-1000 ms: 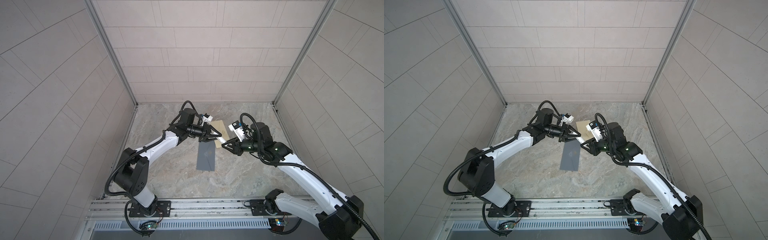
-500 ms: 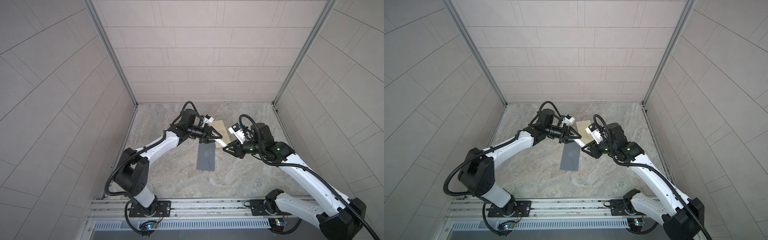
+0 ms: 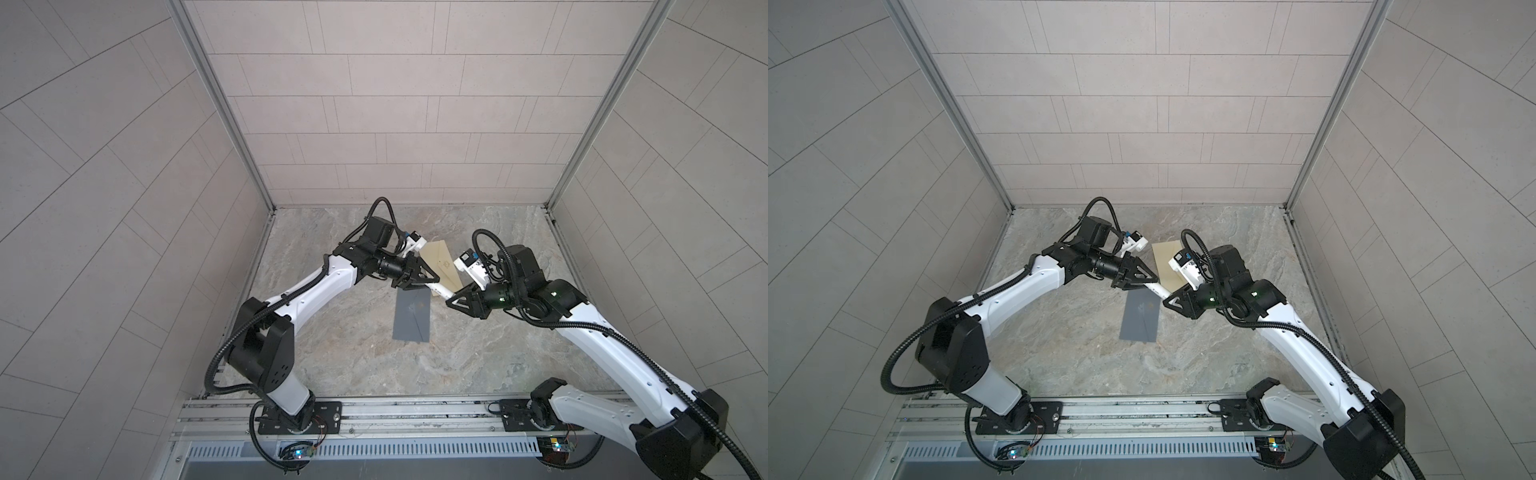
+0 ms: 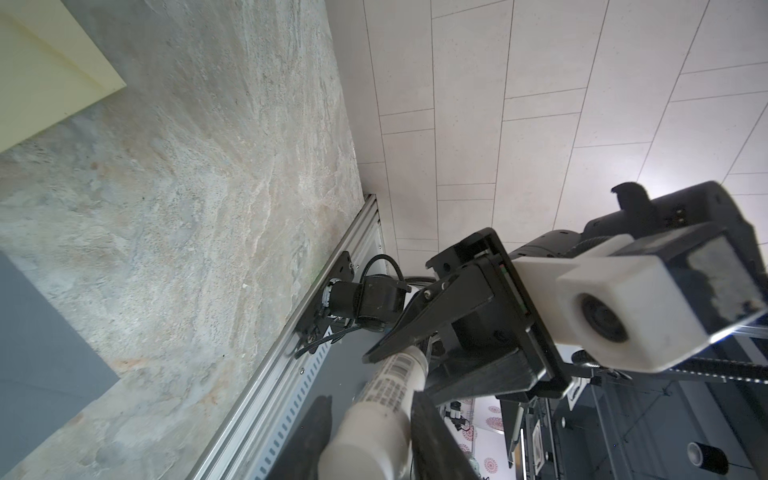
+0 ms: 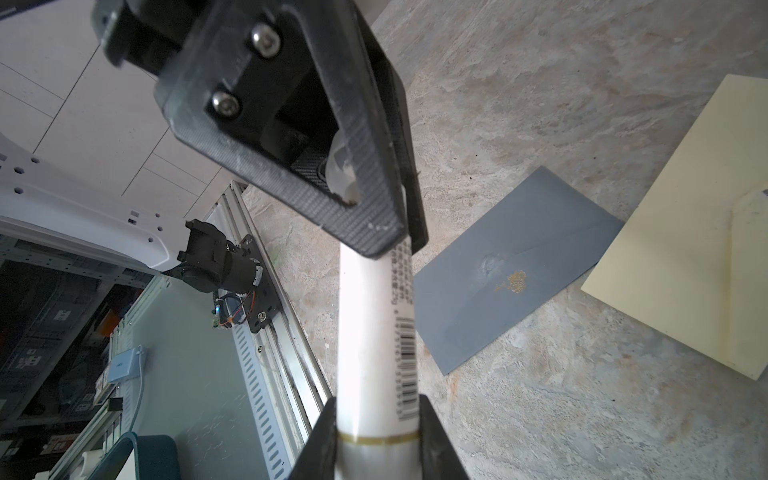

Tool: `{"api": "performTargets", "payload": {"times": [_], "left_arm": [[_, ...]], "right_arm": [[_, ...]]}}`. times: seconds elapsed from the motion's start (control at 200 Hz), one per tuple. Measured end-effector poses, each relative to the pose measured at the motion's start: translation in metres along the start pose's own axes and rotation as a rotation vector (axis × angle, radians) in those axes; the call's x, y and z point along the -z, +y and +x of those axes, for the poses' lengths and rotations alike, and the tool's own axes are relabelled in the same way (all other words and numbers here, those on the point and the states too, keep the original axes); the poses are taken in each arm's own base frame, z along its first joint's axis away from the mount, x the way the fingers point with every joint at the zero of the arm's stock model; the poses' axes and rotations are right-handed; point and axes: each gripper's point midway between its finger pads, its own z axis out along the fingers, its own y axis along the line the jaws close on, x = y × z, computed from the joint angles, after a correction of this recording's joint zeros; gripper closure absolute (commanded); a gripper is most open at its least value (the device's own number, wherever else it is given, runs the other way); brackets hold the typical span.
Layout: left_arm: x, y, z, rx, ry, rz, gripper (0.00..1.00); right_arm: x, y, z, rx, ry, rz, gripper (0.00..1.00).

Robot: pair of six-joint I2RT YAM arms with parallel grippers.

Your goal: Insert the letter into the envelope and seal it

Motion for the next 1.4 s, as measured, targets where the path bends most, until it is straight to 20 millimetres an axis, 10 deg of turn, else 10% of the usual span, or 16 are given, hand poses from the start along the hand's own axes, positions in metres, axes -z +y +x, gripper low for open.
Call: {"api": "performTargets", "payload": {"times": [1.401], "left_arm": [[-0.002,0.009,0.015,-0.070,0.044,-0.075,0.58]], "right_arm": [[-0.007,0.005,0.003,-0.035,0.026,-0.033,1.00]]}}
